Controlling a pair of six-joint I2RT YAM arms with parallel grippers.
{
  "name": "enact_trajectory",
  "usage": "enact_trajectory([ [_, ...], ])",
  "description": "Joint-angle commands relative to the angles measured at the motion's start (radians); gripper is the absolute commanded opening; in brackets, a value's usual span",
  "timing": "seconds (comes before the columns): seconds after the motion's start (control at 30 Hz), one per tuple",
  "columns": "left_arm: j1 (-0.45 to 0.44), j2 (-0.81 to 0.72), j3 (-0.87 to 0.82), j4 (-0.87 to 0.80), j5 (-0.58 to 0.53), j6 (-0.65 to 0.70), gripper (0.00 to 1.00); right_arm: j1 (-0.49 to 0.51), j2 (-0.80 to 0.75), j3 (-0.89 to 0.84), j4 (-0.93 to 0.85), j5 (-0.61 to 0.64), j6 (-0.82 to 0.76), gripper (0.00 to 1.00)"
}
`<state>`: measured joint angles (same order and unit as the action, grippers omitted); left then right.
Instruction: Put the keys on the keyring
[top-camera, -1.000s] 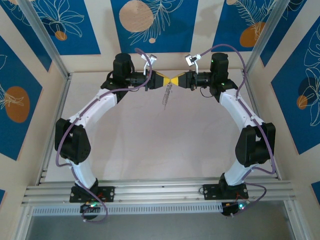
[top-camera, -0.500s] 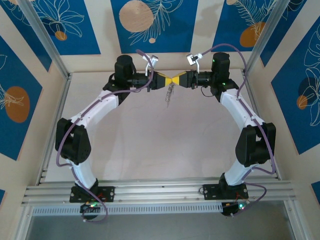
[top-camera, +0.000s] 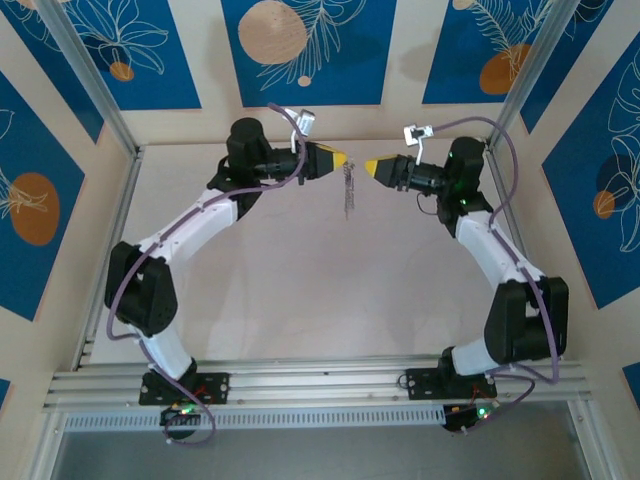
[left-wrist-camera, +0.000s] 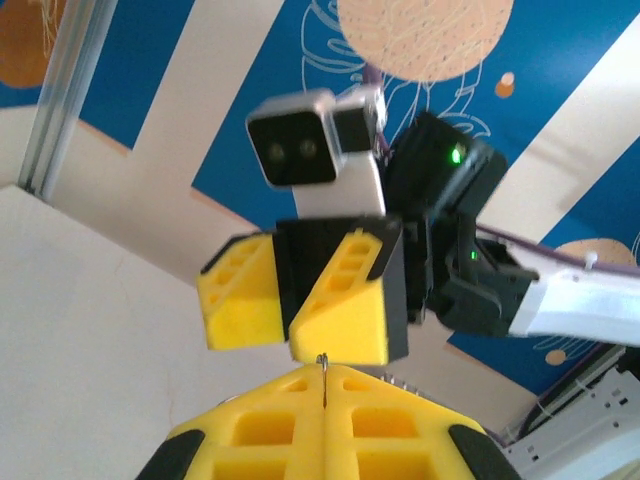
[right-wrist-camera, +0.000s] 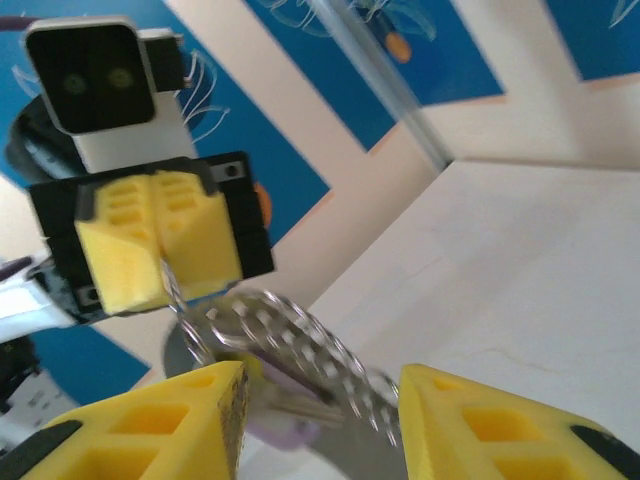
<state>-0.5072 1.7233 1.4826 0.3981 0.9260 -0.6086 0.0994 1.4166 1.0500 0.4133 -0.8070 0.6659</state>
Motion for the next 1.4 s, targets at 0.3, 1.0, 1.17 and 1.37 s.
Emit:
enact_trajectory([
  [0.3, -0.017, -0.091, -0.070, 0.168, -0.116, -0.084, 0.00, 0.193, -0.254, -0.219, 0.029, 0.501, -0.129, 0.46],
  [1.0, -0.043, -0.083, -0.050, 0.169, -0.105, -0.087, 0.00, 0.273, -0.203, -0.102, -0.057, 0.558, -0.247, 0.46],
  [1.17, -0.048, -0.084, -0.048, 0.168, -0.103, -0.083, 0.00, 0.276, -0.186, -0.084, -0.056, 0.557, -0.248, 0.44],
  [1.37, -0.051, -0.087, -0.054, 0.168, -0.105, -0.081, 0.00, 0.282, -0.171, -0.061, -0.067, 0.548, -0.257, 0.29],
])
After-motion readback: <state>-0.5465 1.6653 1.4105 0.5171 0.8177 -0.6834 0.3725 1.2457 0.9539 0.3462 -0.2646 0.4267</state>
